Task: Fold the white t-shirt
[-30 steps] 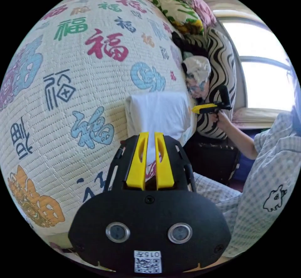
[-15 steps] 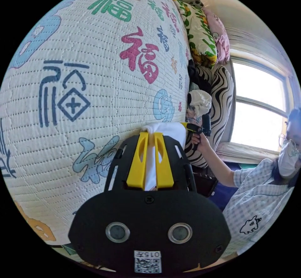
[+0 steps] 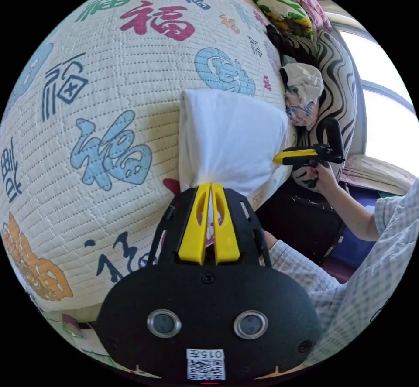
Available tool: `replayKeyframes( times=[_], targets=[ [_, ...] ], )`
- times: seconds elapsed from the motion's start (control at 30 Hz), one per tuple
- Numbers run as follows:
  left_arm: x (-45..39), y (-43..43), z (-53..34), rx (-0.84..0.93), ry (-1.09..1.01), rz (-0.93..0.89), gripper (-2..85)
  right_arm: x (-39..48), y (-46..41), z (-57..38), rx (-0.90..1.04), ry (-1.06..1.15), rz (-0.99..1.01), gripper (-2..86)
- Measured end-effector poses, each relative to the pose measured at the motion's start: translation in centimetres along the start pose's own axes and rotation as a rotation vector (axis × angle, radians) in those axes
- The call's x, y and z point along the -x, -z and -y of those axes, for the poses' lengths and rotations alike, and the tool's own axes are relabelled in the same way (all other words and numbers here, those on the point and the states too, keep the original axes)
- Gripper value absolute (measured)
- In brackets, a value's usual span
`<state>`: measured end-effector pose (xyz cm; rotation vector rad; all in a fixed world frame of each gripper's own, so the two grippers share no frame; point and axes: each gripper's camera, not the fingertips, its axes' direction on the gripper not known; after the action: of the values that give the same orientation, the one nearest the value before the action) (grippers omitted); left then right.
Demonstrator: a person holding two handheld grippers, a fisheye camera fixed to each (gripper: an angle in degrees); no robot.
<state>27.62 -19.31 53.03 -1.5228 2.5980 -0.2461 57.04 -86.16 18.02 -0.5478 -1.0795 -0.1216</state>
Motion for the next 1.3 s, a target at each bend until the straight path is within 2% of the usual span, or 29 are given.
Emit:
replayKeyframes(
  times=[0.1,0.17,0.23,0.33,0.43,0.57,0.63,0.7,0.8,0.9,0.97,1.07,1.17,1.3],
  targets=[
    [2.2,2.2,-2.6,-0.017,0.062,0.043,-0.2,-1.2,0.7,-0.8,-0.042,-0.089,-0.051,0.2],
    [3.1,3.5,-3.9,-0.027,0.076,0.078,0.5,-1.6,1.2,-1.1,-0.064,-0.101,0.005,1.2],
    [3.5,5.5,-5.1,-0.087,0.026,0.01,3.3,-1.5,2.4,-1.1,-0.129,-0.029,0.135,5.9],
    [4.7,8.5,-6.1,-0.163,-0.035,-0.045,11.5,-2.3,3.5,-0.2,-0.192,-0.013,0.192,12.7],
    [7.8,9.4,-6.0,-0.16,-0.013,-0.182,12.7,-4.1,2.7,1.8,-0.203,0.017,0.365,13.4],
    [9.8,10.0,-6.0,-0.166,-0.063,-0.373,12.5,-4.9,1.7,4.0,-0.157,0.069,0.469,12.6],
    [10.3,9.9,-6.3,-0.192,-0.076,-0.448,11.2,-4.9,1.2,4.6,-0.176,0.076,0.611,12.8],
    [11.1,10.7,-7.1,-0.219,-0.067,-0.457,9.7,-4.2,1.1,5.1,-0.166,0.06,0.561,11.5],
    [11.8,11.1,-7.8,-0.212,-0.068,-0.572,7.1,-3.0,0.9,6.0,-0.152,0.041,0.562,11.2],
    [12.1,11.6,-8.2,-0.187,-0.046,-0.643,5.3,-1.2,0.6,6.9,-0.125,0.012,0.498,7.0],
    [11.8,13.4,-8.9,-0.182,-0.061,-0.597,4.8,-0.1,0.0,7.7,-0.092,-0.027,0.504,5.3],
    [12.0,18.4,-11.6,-0.226,-0.079,-0.578,4.5,3.8,-0.9,9.8,-0.035,-0.019,0.503,4.5],
    [14.5,25.7,-17.0,-0.328,-0.03,-0.55,4.4,10.6,-1.9,13.1,-0.032,0.115,0.549,4.1],
    [20.1,37.0,-27.7,-0.505,0.121,-0.49,4.4,24.0,-4.9,19.7,0.015,0.376,0.637,3.9]
  ],
)
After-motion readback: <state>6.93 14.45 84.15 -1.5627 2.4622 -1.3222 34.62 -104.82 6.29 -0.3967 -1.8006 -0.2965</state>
